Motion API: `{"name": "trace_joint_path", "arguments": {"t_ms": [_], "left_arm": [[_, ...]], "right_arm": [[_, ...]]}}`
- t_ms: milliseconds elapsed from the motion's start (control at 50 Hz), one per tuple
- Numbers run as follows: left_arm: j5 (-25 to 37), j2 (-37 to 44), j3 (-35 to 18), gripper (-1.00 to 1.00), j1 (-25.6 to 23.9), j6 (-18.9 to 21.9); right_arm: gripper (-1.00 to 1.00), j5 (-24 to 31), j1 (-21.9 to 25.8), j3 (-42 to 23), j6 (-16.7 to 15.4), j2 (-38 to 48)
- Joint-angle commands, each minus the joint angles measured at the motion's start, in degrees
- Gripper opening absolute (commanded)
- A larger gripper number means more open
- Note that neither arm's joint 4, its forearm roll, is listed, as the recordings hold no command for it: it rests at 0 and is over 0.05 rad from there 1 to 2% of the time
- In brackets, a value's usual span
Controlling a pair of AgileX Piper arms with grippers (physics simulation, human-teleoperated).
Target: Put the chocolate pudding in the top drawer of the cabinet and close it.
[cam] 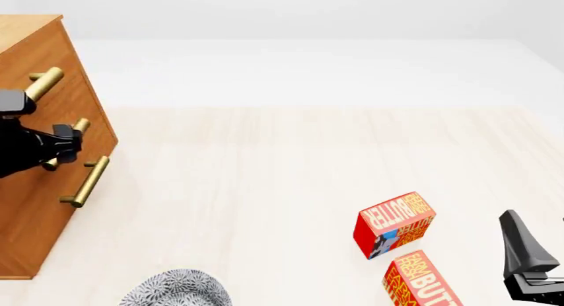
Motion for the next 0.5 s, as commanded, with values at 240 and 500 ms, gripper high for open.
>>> {"name": "trace_joint_path", "arguments": {"t_ms": [240,500], "left_arm": [[13.32,-17.99,-1.36,1.0,2.59,-3.1],[34.11,-34.87,-11.5,1.0,3.39,-0.75]], "right_arm": [[1.0,0.0,0.01,0.0,0.0,0.0],[1.0,0.01,0.01,0.0,-0.01,0.01]]}}
